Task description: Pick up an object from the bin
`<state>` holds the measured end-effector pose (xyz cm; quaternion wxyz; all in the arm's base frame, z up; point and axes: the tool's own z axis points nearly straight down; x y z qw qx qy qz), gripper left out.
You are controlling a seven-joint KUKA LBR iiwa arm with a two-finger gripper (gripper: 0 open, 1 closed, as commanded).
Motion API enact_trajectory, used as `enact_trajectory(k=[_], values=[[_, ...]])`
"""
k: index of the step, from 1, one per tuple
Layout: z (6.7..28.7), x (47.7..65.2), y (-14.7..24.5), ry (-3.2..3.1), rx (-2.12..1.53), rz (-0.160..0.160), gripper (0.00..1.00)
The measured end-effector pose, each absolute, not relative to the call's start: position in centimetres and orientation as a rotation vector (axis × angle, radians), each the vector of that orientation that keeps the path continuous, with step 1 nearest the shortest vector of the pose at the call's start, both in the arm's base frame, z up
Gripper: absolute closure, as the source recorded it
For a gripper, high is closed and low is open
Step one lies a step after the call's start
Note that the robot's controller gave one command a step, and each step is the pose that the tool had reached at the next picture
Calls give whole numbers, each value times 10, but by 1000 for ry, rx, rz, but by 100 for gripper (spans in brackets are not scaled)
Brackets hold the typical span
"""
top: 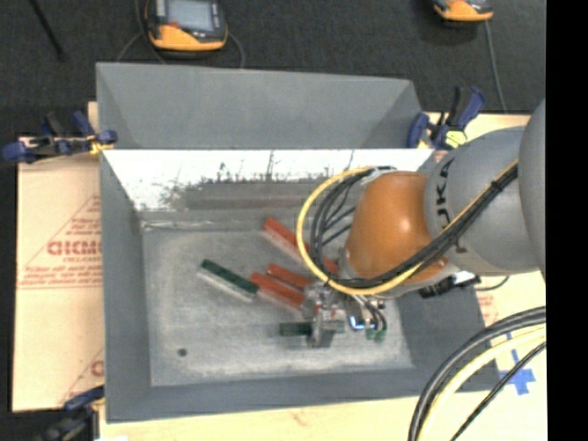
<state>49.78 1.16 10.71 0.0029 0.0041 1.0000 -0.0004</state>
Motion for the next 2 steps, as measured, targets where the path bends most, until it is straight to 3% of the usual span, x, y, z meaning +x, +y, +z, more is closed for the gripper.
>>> enact_trajectory(k=[1,2], values=[[128,499,11,3134,11,-1,100],[131,500,10,3133,11,-2,100]])
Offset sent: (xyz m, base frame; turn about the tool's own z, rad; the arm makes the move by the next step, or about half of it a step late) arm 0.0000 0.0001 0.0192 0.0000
